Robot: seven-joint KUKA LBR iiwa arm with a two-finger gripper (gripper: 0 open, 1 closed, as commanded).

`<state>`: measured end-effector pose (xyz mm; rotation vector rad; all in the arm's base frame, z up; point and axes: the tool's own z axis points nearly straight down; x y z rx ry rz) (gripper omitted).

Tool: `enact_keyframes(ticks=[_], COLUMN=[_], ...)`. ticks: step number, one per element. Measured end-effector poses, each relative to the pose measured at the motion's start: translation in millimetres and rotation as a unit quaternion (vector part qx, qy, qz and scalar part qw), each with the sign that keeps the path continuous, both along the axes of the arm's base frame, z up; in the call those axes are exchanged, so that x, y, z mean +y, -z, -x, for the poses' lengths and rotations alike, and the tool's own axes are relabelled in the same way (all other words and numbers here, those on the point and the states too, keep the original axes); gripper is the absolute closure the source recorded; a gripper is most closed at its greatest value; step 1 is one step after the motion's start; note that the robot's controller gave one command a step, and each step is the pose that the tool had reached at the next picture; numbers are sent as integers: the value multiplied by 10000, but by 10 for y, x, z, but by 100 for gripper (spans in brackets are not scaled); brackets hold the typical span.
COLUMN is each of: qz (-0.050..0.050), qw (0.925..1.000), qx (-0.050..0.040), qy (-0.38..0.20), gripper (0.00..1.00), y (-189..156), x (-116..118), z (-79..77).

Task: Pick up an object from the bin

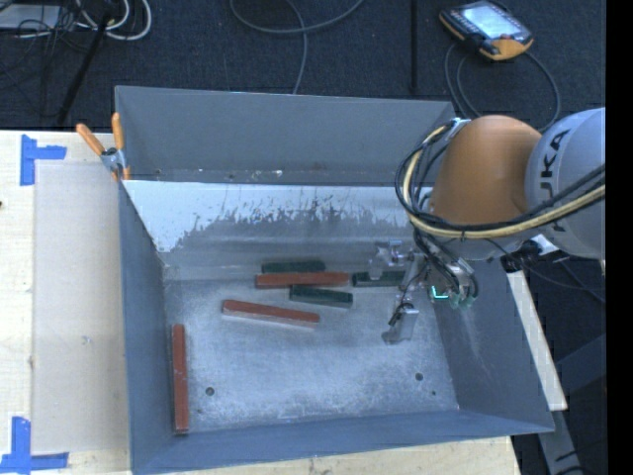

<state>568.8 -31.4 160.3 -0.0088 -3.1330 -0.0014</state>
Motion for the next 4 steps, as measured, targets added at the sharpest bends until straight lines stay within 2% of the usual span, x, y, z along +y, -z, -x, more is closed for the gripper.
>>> enact_keyframes(ticks=[1, 2, 3, 4], qz=[3, 14, -27, -8], qw=[10000, 9998, 9995, 9988], qx=[-37, -86, -42, -54], qy=[-4, 175, -301, -494], gripper=[0, 0, 0, 0], y=[-38, 350, 725, 782], x=[0, 345, 499, 322], z=[-18, -157, -314, -365])
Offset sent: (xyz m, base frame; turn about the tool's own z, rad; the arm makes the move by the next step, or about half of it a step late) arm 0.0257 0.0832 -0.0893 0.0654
